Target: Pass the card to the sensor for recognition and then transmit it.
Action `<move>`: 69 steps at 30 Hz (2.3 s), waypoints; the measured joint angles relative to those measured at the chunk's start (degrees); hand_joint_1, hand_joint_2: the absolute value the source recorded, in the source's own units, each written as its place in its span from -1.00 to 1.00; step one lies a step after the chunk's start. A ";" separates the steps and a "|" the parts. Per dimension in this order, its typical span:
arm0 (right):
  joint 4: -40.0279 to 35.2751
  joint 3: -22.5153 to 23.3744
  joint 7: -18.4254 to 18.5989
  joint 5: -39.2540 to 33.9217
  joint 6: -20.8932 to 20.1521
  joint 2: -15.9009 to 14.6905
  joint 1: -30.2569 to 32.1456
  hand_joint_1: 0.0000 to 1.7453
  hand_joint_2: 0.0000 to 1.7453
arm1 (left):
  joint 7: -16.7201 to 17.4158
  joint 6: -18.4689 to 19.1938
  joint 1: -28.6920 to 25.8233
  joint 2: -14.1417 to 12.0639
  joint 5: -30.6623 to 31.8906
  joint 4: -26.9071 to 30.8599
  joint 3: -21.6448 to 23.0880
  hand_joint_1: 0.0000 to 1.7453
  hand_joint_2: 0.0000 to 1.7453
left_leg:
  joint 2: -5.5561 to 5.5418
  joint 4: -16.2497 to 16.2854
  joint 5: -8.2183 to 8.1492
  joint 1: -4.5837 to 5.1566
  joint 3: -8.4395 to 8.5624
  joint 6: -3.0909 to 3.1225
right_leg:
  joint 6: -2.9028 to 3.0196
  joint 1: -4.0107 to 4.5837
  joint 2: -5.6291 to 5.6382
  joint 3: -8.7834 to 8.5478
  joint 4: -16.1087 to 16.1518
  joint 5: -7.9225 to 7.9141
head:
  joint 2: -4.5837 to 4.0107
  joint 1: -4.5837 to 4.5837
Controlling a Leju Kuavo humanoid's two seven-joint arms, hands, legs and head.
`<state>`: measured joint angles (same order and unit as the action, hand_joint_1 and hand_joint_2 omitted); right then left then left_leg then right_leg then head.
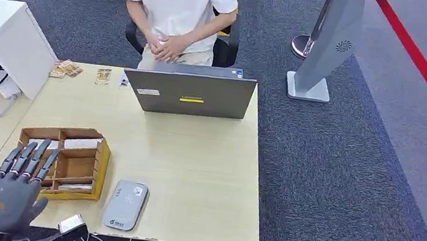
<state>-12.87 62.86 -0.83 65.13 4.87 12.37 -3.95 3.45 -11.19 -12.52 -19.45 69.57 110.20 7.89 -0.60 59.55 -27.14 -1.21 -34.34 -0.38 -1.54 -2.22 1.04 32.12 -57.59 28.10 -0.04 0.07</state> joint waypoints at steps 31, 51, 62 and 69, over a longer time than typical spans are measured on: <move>-0.37 1.25 -0.17 -0.15 -0.15 -0.02 0.04 -1.00 1.00 | 4.22 2.14 -0.75 1.60 2.54 -0.59 0.07 -1.00 1.00 | 0.00 0.00 0.00 0.00 0.00 0.00 | 0.00 0.00 0.00 0.02 0.01 0.00 | 0.00 0.00; -0.57 1.25 0.04 1.22 -0.50 -0.04 0.02 -1.00 1.00 | 5.95 3.98 1.00 1.71 1.64 -6.60 -1.60 -1.00 1.00 | 0.00 0.00 0.00 0.00 0.00 0.00 | 0.00 0.00 0.00 0.01 0.00 0.00 | 0.00 0.00; -0.57 1.25 0.17 1.95 -0.35 -0.04 0.01 -1.00 1.00 | 6.36 3.63 1.43 2.91 1.29 -10.06 -5.95 -1.00 1.00 | 0.00 0.00 0.00 0.00 0.00 0.00 | 0.00 0.00 0.00 0.01 0.01 0.00 | 0.00 0.00; -0.57 1.25 0.17 2.49 -0.35 -0.04 0.02 -1.00 1.00 | 5.83 1.42 1.75 4.64 2.47 -12.44 -9.42 -1.00 1.00 | 0.00 0.00 0.00 0.00 0.00 0.00 | 0.00 0.00 0.00 0.01 0.01 0.00 | 0.00 0.00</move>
<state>-13.44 64.11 -0.66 67.62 4.52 12.33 -3.93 9.29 -9.77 -10.77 -14.82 72.04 97.76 -1.53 -0.60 59.55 -27.14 -1.21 -34.34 -0.38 -1.54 -2.22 1.04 32.13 -57.59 28.10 -0.04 0.07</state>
